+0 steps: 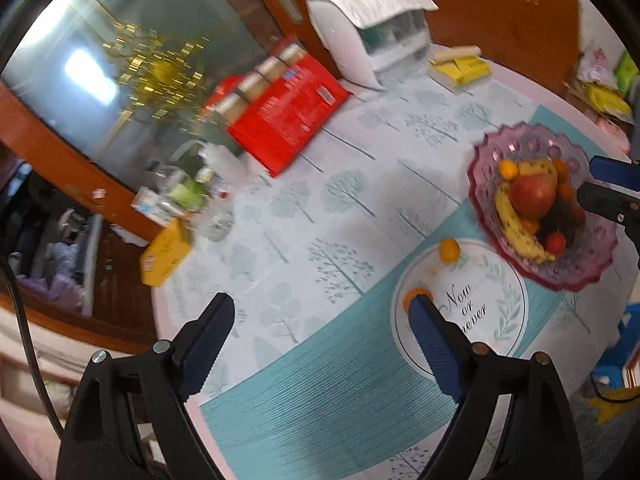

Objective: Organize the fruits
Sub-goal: 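Withdraw both grippers from the bowl and move them back to the plate, then grasp an orange with the left gripper while the right gripper grasps the last orange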

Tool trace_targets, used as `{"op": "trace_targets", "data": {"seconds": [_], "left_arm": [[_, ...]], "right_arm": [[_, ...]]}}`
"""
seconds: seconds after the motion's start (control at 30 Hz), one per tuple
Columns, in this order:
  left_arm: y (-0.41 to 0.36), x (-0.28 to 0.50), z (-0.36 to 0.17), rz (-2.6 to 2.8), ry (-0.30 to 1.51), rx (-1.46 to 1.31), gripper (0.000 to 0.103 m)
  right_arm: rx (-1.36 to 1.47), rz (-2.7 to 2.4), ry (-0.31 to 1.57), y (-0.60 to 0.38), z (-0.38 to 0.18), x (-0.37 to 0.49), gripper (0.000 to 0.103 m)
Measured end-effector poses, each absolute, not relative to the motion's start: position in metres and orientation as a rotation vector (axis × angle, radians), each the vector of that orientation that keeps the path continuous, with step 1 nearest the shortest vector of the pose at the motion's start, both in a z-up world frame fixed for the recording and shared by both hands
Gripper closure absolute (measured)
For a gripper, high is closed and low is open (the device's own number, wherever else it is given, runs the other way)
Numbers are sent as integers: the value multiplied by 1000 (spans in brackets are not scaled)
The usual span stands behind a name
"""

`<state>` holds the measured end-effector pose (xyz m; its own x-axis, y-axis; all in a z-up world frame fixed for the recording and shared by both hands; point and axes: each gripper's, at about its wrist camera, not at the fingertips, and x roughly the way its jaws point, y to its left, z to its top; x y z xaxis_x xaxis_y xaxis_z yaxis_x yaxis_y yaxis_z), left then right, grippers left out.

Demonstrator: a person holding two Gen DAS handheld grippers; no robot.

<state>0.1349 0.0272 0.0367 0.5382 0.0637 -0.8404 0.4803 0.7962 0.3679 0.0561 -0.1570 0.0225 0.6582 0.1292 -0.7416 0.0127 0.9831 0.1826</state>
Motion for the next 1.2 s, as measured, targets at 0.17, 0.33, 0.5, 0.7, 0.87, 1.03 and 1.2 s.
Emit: {"op": "trace_targets", "data": {"seconds": [0.17,0.33,0.5,0.7,0.87,1.03,1.2], "left_arm": [[28,154,-20,-410,1037,640,15],[19,166,-76,-520,1093,634,15],[11,177,-123,-575,1149,586,15],[6,186,-159,-622,1215,500,18],[6,192,-176,-672,1277,406,41],[7,194,-179,-724,1289,338,62],[23,194,-178,-674,1270,321,63]], "right_arm": [[246,-3,892,-131,-5,62,59],[313,-57,958,-110,-39,61,59],[319,-108,998,-97,-59,59,59],[351,-149,1021,-94,-74,63,59],[361,-162,1028,-93,-81,72,59],[352,-151,1044,-88,-89,87,59],[338,-135,1057,-79,-99,107,59]]}}
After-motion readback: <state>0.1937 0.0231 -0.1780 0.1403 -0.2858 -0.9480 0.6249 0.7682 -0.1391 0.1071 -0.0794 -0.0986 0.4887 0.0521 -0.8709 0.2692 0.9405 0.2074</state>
